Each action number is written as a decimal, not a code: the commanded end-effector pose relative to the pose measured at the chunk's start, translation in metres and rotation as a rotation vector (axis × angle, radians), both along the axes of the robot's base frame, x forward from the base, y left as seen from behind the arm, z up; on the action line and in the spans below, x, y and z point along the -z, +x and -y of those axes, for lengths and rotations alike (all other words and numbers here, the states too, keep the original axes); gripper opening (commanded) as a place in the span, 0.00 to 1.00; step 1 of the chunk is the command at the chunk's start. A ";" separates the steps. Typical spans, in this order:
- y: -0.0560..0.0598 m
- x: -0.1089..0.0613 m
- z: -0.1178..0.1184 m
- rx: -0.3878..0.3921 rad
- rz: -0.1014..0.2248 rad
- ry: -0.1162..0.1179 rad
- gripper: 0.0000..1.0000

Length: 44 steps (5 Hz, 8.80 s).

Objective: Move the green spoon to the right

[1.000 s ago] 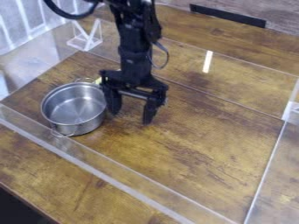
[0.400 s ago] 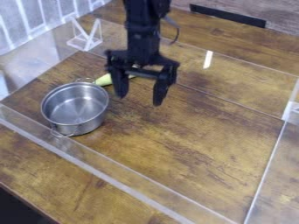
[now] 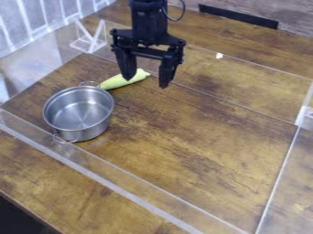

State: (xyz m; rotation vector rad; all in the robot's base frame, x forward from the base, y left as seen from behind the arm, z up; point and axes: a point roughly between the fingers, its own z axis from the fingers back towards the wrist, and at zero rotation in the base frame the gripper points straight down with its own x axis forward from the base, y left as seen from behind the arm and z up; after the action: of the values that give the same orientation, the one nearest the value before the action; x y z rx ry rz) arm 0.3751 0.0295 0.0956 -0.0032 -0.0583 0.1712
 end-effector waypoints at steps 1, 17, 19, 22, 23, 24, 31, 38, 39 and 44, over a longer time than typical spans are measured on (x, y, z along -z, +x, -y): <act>0.008 -0.018 -0.014 -0.007 0.051 0.020 1.00; 0.058 0.055 -0.058 -0.056 -0.105 0.050 0.00; 0.046 0.056 -0.054 0.057 -0.117 0.058 0.00; 0.034 0.061 -0.040 0.117 -0.146 0.064 0.00; 0.027 0.061 -0.038 0.174 -0.154 0.067 0.00; 0.021 0.061 -0.038 0.228 -0.162 0.070 0.00; 0.039 -0.010 -0.004 0.139 -0.126 0.097 0.00; 0.034 -0.004 0.071 0.177 -0.191 0.179 0.00; 0.031 -0.003 0.068 0.153 -0.204 0.181 0.00; 0.039 0.018 0.074 0.121 -0.260 0.220 0.00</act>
State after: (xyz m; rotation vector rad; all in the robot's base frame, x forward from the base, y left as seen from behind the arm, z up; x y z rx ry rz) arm 0.4079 -0.0415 0.0569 0.2448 0.2441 0.0338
